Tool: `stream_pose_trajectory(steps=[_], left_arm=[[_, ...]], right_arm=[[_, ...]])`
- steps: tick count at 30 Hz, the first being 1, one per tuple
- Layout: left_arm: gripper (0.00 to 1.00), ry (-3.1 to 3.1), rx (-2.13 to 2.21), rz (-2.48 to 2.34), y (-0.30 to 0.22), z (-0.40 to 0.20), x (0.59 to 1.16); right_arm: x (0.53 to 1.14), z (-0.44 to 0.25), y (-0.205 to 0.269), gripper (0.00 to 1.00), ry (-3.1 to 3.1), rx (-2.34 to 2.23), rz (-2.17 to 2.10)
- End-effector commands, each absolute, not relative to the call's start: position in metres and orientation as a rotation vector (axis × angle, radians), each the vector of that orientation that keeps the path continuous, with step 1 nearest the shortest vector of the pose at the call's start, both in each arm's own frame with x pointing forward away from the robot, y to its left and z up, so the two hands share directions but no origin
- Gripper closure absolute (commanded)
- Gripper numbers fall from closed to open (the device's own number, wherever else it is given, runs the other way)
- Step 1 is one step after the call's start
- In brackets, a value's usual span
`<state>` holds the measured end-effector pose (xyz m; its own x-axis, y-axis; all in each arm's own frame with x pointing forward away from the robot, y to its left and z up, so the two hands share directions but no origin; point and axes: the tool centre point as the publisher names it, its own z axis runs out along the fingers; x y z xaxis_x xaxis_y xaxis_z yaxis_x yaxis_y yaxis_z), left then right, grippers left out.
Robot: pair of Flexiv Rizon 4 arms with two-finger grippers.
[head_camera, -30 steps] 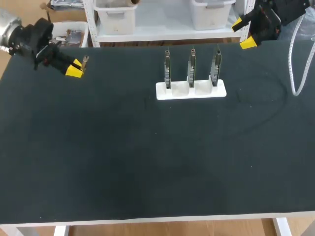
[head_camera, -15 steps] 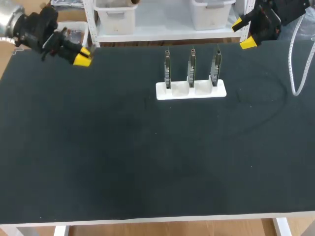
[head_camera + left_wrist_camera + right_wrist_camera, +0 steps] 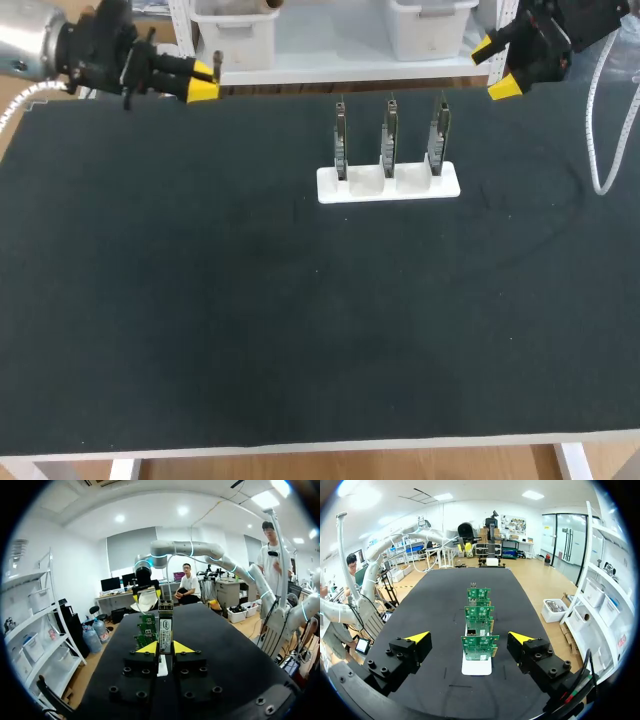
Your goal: Pick up the optical module with the left hand, and insert it into the network port with the right hand.
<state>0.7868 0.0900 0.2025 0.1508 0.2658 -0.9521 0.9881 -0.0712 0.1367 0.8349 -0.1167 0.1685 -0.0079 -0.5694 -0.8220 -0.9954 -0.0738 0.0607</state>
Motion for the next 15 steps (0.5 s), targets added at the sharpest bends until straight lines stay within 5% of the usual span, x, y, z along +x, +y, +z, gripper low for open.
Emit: stream_pose_trajectory(steps=[1, 15], left_arm=[[1.00, 1.251, 1.486, -0.979, 0.070, 0.202, 0.790], [1.00, 1.119, 1.414, -1.205, 0.026, 0.208, 0.809]], right_arm=[[0.843, 0.169, -0.118, 0.00, 1.218, -2.249, 1.917], [0.843, 0.169, -0.118, 0.00, 1.218, -2.249, 1.917]])
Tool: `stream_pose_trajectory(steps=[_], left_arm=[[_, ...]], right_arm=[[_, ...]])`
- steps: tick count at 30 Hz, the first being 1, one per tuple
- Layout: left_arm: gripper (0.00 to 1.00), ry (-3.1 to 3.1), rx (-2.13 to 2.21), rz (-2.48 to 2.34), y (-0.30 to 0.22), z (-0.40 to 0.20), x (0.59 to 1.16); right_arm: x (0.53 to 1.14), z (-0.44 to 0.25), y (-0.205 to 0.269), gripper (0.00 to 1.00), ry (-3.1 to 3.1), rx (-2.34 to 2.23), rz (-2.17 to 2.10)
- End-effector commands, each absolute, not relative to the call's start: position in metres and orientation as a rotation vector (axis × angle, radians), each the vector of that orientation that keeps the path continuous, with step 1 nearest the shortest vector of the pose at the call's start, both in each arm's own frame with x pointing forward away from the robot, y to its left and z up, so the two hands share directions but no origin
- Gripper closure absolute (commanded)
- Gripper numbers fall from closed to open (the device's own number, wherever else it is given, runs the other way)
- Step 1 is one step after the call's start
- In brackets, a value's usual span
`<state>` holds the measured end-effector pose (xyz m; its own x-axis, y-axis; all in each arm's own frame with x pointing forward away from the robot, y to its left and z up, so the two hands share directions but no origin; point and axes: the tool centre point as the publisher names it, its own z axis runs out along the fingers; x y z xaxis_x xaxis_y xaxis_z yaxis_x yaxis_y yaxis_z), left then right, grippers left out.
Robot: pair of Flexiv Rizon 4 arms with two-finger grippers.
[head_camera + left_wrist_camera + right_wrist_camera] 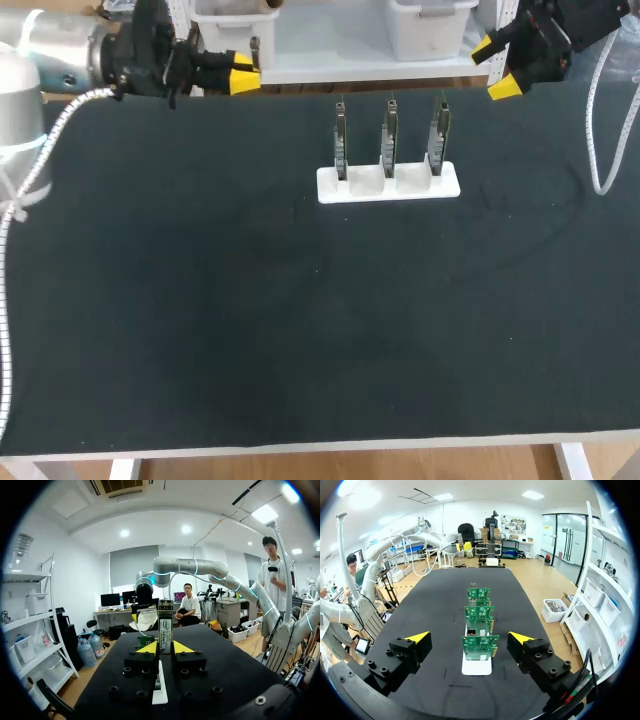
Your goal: Pick up the optical module with the left hand, and insert it into the network port with the right hand.
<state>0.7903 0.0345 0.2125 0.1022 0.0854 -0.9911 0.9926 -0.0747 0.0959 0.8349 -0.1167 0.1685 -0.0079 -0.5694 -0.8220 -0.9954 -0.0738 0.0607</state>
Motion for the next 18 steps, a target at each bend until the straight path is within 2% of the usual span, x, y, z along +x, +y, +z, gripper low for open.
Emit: stream_pose_trajectory(steps=[1, 18], left_arm=[[1.00, 1.115, 1.421, -1.206, 0.024, 0.208, 0.809], [1.00, 1.178, 1.495, -1.168, 0.036, 0.197, 0.803]], right_arm=[[0.843, 0.169, -0.118, 0.00, 1.218, -2.249, 1.917], [0.843, 0.169, -0.118, 0.00, 1.218, -2.249, 1.917]])
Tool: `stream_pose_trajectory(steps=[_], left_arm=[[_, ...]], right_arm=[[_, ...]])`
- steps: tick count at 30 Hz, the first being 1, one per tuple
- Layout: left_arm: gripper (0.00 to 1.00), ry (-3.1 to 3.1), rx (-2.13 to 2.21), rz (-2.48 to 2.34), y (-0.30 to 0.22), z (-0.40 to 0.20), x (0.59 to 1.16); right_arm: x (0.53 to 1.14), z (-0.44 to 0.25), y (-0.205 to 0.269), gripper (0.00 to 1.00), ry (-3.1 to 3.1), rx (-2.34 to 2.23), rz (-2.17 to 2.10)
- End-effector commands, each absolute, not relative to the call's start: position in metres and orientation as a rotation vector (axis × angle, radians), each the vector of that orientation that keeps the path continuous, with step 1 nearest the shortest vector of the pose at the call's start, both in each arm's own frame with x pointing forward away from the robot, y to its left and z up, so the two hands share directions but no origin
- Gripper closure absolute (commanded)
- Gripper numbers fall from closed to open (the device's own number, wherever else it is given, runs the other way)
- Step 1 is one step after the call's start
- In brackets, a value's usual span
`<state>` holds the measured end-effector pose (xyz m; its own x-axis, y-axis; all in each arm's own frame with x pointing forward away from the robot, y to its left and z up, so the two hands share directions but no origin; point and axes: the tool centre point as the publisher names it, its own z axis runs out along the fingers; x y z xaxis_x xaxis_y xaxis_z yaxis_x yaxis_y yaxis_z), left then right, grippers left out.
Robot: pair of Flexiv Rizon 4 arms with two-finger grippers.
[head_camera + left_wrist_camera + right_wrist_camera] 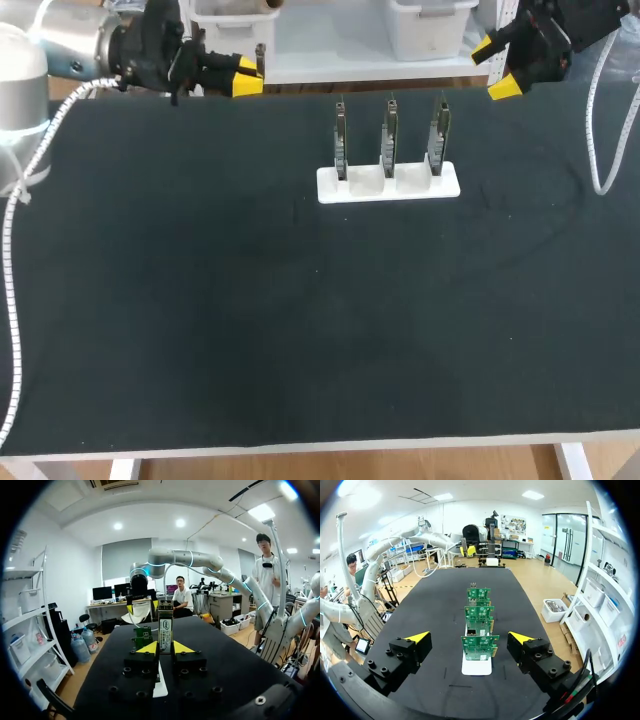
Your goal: Pick up the optical module with the left hand, and insert it into the network port with the right hand.
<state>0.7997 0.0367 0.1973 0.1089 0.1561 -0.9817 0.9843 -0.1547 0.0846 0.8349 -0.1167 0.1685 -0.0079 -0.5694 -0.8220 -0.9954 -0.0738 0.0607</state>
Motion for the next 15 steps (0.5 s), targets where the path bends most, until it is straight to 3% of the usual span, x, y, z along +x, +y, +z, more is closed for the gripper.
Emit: stream_pose_trajectory(steps=[1, 8, 15], left_arm=[[1.00, 1.178, 1.495, -1.168, 0.036, 0.197, 0.803], [1.00, 1.226, 1.447, -1.098, 0.048, 0.200, 0.802], [1.00, 1.113, 1.414, -1.095, -0.006, 0.218, 0.814]], right_arm=[[0.843, 0.169, -0.118, 0.00, 1.218, -2.249, 1.917], [0.843, 0.169, -0.118, 0.00, 1.218, -2.249, 1.917], [0.843, 0.169, -0.118, 0.00, 1.218, -2.249, 1.917]])
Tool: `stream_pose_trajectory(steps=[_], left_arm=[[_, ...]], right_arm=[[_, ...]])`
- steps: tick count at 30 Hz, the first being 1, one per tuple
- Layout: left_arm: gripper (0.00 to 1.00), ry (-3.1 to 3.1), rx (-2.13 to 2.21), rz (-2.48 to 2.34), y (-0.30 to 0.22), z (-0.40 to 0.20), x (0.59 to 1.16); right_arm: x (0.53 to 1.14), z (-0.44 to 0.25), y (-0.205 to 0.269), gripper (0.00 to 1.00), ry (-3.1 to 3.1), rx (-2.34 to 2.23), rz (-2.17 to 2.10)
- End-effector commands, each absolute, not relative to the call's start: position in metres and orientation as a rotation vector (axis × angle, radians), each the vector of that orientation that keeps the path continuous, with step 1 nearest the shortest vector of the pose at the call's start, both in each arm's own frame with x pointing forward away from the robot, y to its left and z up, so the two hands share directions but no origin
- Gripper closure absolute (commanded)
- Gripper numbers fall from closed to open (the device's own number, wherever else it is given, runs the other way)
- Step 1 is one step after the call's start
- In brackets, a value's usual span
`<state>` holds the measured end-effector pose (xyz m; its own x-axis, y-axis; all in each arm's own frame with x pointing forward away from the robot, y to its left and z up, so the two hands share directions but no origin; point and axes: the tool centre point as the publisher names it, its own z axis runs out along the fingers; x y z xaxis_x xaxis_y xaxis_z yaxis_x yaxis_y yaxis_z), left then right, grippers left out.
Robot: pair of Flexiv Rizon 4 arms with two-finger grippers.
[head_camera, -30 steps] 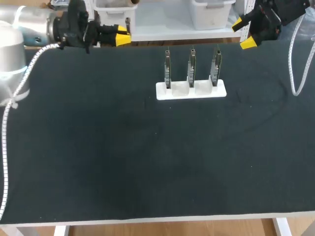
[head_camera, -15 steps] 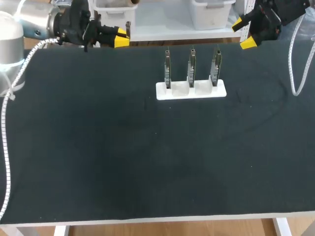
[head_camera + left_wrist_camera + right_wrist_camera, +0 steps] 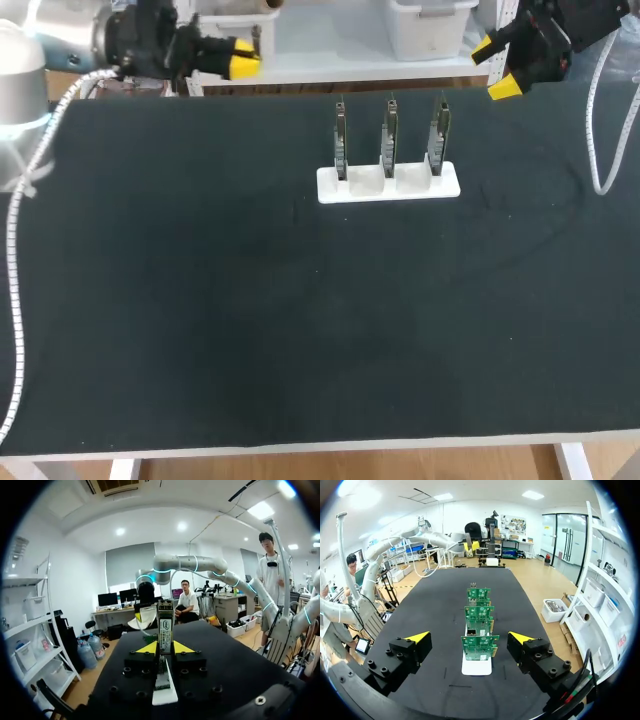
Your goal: Pick up the optical module with the left hand, and insert it into the network port with the right hand.
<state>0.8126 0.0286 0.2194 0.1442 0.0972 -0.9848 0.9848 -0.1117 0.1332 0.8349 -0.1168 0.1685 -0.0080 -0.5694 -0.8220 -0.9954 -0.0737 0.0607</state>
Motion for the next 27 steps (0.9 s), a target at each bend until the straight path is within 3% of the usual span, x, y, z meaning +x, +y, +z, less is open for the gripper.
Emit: stream_pose_trajectory(steps=[1, 27], left_arm=[[1.00, 1.089, 1.415, -1.093, -0.013, 0.221, 0.816], [1.00, 1.040, 1.366, -1.237, -0.107, 0.222, 0.856]], right_arm=[[0.843, 0.169, -0.118, 0.00, 1.218, -2.249, 1.917], [0.843, 0.169, -0.118, 0.00, 1.218, -2.249, 1.917]])
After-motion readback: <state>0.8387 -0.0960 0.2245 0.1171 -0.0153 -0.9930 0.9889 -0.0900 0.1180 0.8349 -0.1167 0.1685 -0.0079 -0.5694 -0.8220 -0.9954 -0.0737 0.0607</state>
